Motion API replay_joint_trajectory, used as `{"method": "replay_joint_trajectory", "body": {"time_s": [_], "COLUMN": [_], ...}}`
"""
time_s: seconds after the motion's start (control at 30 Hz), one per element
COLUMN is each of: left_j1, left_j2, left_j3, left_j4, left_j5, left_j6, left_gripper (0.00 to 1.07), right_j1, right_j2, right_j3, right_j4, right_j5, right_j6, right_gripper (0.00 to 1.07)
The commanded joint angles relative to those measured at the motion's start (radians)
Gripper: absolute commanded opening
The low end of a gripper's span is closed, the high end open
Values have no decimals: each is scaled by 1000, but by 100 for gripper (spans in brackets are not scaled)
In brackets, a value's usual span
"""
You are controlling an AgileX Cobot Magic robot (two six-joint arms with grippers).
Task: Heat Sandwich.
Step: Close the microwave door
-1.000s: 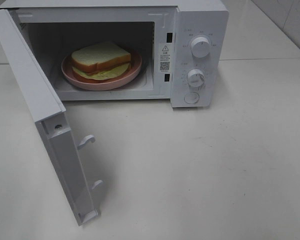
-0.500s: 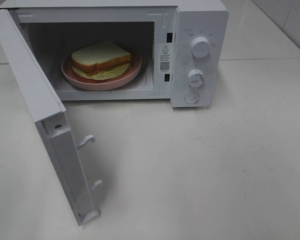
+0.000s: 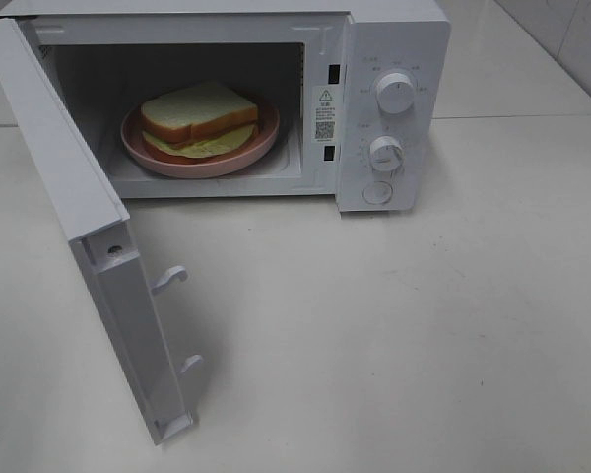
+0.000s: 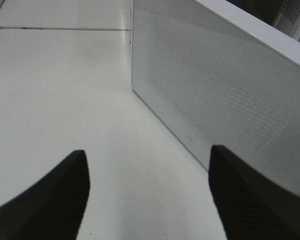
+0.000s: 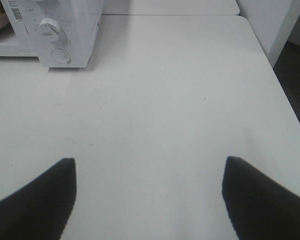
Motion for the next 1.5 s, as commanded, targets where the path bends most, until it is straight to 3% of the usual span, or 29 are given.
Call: {"method": "replay_joint_trajectory", "body": {"time_s": [0.03, 0.07, 0.1, 0.2, 0.3, 0.6, 0.8, 0.93, 1.0, 1.07, 1.13, 1.5], "left_j1": [-6, -6, -6, -6, -6, -6, -6, -6, -6, -6, -6, -6], "left_j2": [89, 147, 180, 269, 326, 524, 677, 796, 883, 912, 989, 1238], "left_j3": [4, 4, 4, 4, 11, 178, 234, 240, 240, 240, 239, 180], "left_j4": [6, 12, 14, 14, 14, 2, 8, 68, 135, 155, 238, 432], "left_j5": [-69, -106, -131, -229, -305, -860, -1146, -1318, -1436, -1463, -1550, -1760], "left_j6": [-2, -2, -2, 0, 6, 6, -5, -37, -104, -121, -164, -187], "left_gripper": [38, 22, 13, 0, 0, 0, 0, 0, 0, 0, 0, 0], "right_j1": [-4, -4, -4, -4, -4, -4, -4, -4, -4, -4, -4, -4], "right_j2": [-27, -27, -27, -27, -27, -27, -27, -27, -27, -27, -27, -27], "right_j3": [2, 2, 2, 2, 2, 2, 2, 2, 2, 2, 2, 2], "right_j4": [-2, -2, -2, -2, -2, -2, -2, -2, -2, -2, -2, -2], "right_j5": [-15, -15, -15, -15, -15, -15, -15, -15, -15, -15, -15, -15], "right_j6": [-4, -4, -4, -4, -4, -4, -4, -4, -4, -4, -4, -5], "right_gripper": [76, 76, 76, 76, 76, 76, 76, 76, 76, 76, 76, 76]}}
